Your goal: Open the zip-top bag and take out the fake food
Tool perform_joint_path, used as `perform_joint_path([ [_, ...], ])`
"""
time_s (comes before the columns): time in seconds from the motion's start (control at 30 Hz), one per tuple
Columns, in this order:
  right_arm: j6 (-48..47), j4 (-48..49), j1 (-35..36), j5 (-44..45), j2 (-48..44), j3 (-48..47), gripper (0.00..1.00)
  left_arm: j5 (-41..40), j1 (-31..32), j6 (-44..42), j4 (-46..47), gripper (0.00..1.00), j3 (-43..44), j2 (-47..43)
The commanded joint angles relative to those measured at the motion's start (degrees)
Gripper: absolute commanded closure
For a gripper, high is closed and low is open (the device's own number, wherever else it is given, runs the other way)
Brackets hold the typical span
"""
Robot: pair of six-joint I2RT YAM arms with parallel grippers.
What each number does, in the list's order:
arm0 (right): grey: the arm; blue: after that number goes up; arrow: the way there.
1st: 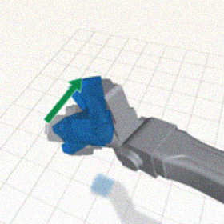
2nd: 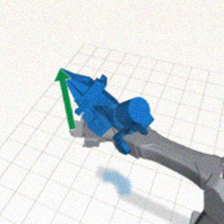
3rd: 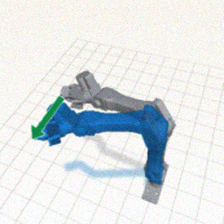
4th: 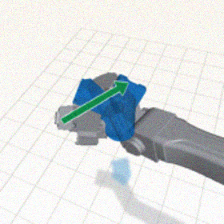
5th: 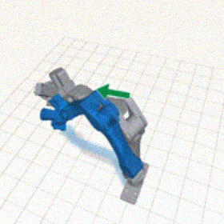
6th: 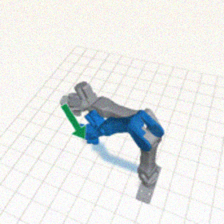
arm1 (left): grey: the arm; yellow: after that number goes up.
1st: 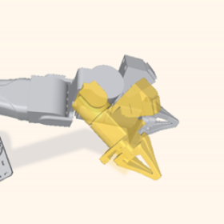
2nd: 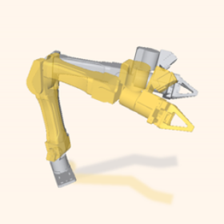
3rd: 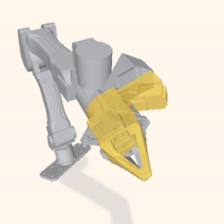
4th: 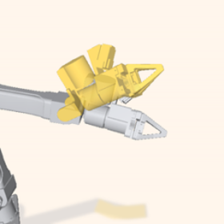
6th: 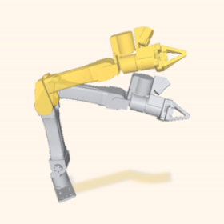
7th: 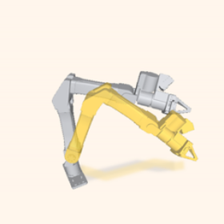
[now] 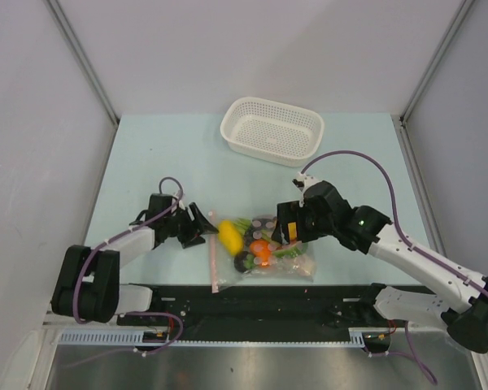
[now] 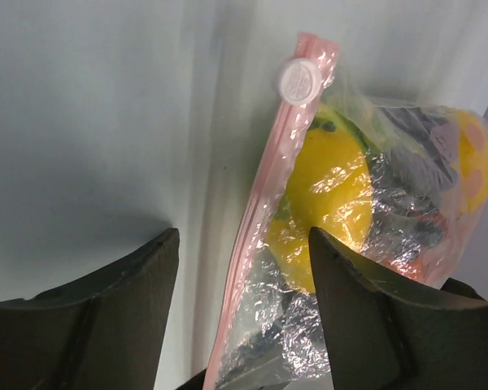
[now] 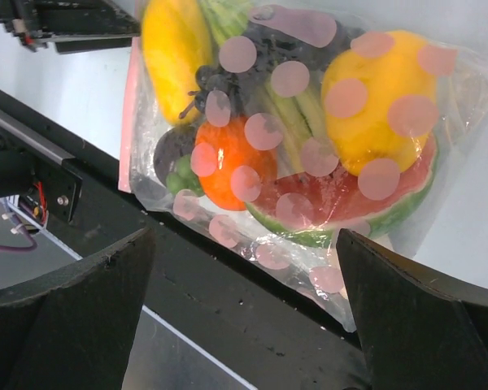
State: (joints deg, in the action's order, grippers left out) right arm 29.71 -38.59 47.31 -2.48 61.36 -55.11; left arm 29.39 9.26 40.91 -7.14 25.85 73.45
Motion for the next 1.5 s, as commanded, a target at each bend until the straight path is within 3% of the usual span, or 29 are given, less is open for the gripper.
perform_joint_path([
  [0.0,-1.0,1.1,0.0,-1.3,-2.6,-1.1,0.00,5.5,0.2,1.4,12.1,0.34,-0.4,2.8],
  [0.17,-0.8,0.8,-0.5,-1.1,-3.5,-0.4,0.00,11.2,0.2,4.0,22.9,0.48,-2.8,4.7],
  [0.3,-1.3,1.0,-1.2,-1.8,-3.1,-0.8,0.00,15.9,0.4,7.9,31.1,0.75,-3.7,8.3],
  [0.37,-1.8,1.1,-1.8,-2.8,-2.4,-1.2,0.00,17.5,0.5,9.2,34.3,0.78,-3.2,9.9],
  [0.5,-2.7,1.7,-2.7,-4.3,-1.0,-2.5,0.00,17.9,1.4,8.8,33.7,0.99,-0.7,10.6],
  [0.57,-4.0,1.8,-3.4,-5.8,0.2,-3.4,0.00,17.5,1.9,8.0,32.4,1.00,0.3,9.4],
  [0.67,-6.2,1.4,-5.0,-7.9,3.2,-6.2,0.00,14.6,5.2,1.3,22.1,1.00,5.6,6.5],
  [0.7,-8.1,1.3,-5.5,-8.5,4.1,-7.1,0.00,11.8,8.1,-0.7,15.7,1.00,9.5,4.2],
  [0.8,-12.6,2.6,-8.1,-12.0,7.2,-10.9,0.00,7.0,13.7,-6.0,8.8,1.00,16.0,0.9],
  [0.97,-17.7,11.6,-15.5,-27.2,8.3,-11.9,0.01,2.6,18.9,-10.6,0.7,1.00,23.4,-2.1],
  [1.1,-18.4,19.6,-25.1,-40.0,8.9,-10.7,0.03,2.4,20.0,-14.5,-3.6,1.00,26.0,-4.1],
  [1.17,-20.2,21.8,-26.6,-45.7,9.1,-10.4,0.02,3.0,20.4,-15.4,-4.5,1.00,26.5,-5.7],
  [1.23,-20.1,30.3,-27.4,-50.0,10.1,-7.1,0.01,4.3,20.5,-16.2,-4.5,1.00,26.5,-6.3],
  [1.3,-19.3,38.0,-27.2,-51.5,11.7,-4.9,0.01,5.2,20.6,-16.4,-5.0,1.00,26.8,-6.6],
  [1.37,-19.5,39.9,-26.6,-51.6,14.7,-4.3,0.03,4.0,20.8,-16.7,-7.6,1.00,28.4,-6.5],
  [1.47,-22.0,35.5,-24.4,-51.5,16.7,-5.6,0.02,4.1,21.1,-16.1,-7.9,1.00,29.9,-7.1],
])
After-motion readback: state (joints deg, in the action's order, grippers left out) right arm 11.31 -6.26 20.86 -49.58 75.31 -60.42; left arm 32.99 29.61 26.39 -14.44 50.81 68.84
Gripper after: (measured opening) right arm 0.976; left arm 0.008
